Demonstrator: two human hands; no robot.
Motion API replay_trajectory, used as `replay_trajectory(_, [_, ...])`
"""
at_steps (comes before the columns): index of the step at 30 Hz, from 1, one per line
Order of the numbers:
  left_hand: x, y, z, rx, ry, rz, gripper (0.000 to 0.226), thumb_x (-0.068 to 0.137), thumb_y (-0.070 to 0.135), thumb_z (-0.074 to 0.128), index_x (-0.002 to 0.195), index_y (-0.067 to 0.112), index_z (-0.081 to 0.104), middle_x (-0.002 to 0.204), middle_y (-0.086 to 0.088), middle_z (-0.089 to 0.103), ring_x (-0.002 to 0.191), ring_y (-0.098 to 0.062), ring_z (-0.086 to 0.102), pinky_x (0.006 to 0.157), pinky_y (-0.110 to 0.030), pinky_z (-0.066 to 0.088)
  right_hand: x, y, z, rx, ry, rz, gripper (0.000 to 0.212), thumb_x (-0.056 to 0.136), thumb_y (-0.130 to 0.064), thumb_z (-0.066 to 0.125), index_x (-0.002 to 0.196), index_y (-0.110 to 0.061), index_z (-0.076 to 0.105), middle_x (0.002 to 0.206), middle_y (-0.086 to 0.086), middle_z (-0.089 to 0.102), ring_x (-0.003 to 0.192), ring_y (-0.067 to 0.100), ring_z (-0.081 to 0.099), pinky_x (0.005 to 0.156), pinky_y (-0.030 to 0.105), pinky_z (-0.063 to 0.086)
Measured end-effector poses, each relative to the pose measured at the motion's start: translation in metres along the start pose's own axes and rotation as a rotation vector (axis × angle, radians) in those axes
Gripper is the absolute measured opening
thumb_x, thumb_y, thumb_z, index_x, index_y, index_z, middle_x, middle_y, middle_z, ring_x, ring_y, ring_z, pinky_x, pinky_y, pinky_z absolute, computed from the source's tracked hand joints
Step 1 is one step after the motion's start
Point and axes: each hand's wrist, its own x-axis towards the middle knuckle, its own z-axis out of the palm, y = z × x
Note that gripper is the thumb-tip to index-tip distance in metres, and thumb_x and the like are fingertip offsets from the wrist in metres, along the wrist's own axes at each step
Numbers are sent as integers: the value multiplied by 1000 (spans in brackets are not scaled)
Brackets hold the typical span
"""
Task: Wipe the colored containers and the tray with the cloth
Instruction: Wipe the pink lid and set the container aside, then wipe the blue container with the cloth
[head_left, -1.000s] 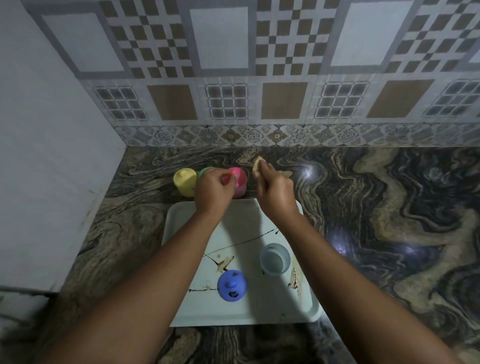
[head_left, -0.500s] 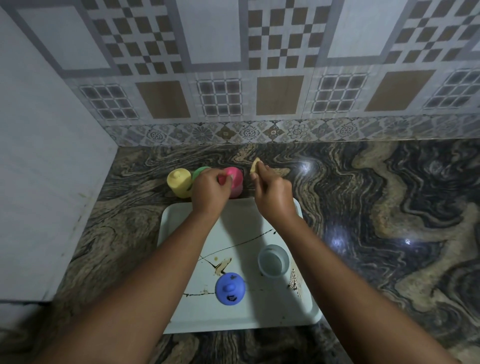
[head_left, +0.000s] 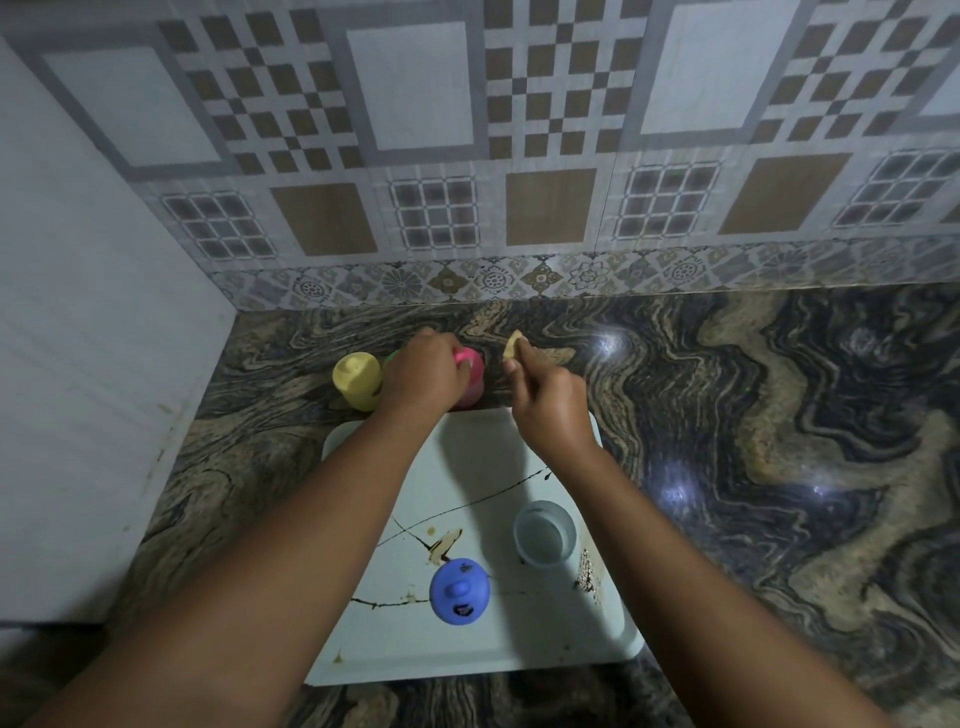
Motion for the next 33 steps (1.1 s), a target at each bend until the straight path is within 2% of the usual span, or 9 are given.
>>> replay_trajectory(5, [-1,4,-7,-3,21,-2,56,89,48,59,135,16,50,125,-11,60,111,-34,61,82,-46,54,-1,2,-13,216,-19,324,39,101,-33,55,136,-17,62,108,-2,75,103,10,69,83,18,50])
replay_trajectory(7, [-8,7,-14,-78,98,28,57,90,50,58,136,17,51,125,-8,61,111,-31,61,81,-45,55,-3,2,-23,347,-46,394,46,98,-35,62,139,-14,59,119,-3,71,110,8,66,97,26,53])
replay_trajectory(10, [-25,13,-28,-210,177,101,47,92,45,59,132,20,55,115,1,65,107,-23,62,79,-39,54,-11,4,-41,471,-117,461,60,85,-18,75,140,-8,53,131,8,67,117,20,65,104,43,52])
replay_trajectory(14, [-64,10,-43,-380,188,127,39,91,37,62,127,21,59,101,10,68,107,-18,61,85,-37,53,-29,-1,-73,559,-164,460,31,88,9,64,112,-10,69,100,9,77,97,24,73,93,43,58])
replay_trajectory(17, [-96,6,-44,-458,171,111,33,90,33,65,121,21,63,96,9,68,80,-11,61,72,-30,51,-47,-8,-92,627,-188,443,30,90,10,61,105,-13,72,93,7,75,88,22,69,85,37,55])
replay_trajectory(20, [-128,7,-37,-486,99,151,28,89,32,67,115,20,67,92,11,69,56,1,49,60,-24,39,-67,-10,-104,555,-183,414,22,94,3,60,110,-7,71,102,15,73,91,22,66,87,39,54])
replay_trajectory(23, [-160,13,-27,-435,12,247,25,89,32,69,111,22,71,98,11,71,78,-9,57,74,-25,44,-88,-2,-110,443,-180,417,14,98,-7,61,108,-9,70,104,15,74,92,20,67,85,38,56])
replay_trajectory(28, [-193,22,3,-320,-105,412,33,84,35,74,114,23,72,116,4,69,110,-22,56,96,-32,45,-123,12,-109,184,-168,407,10,98,-20,60,107,-17,63,88,-3,68,77,7,63,59,18,49])
replay_trajectory(33, [-208,25,21,-201,-162,443,33,85,30,74,116,22,72,126,-1,65,118,-28,51,98,-46,47,-148,26,-100,7,-178,367,13,94,-26,63,88,-19,71,79,2,72,74,16,65,64,32,49])
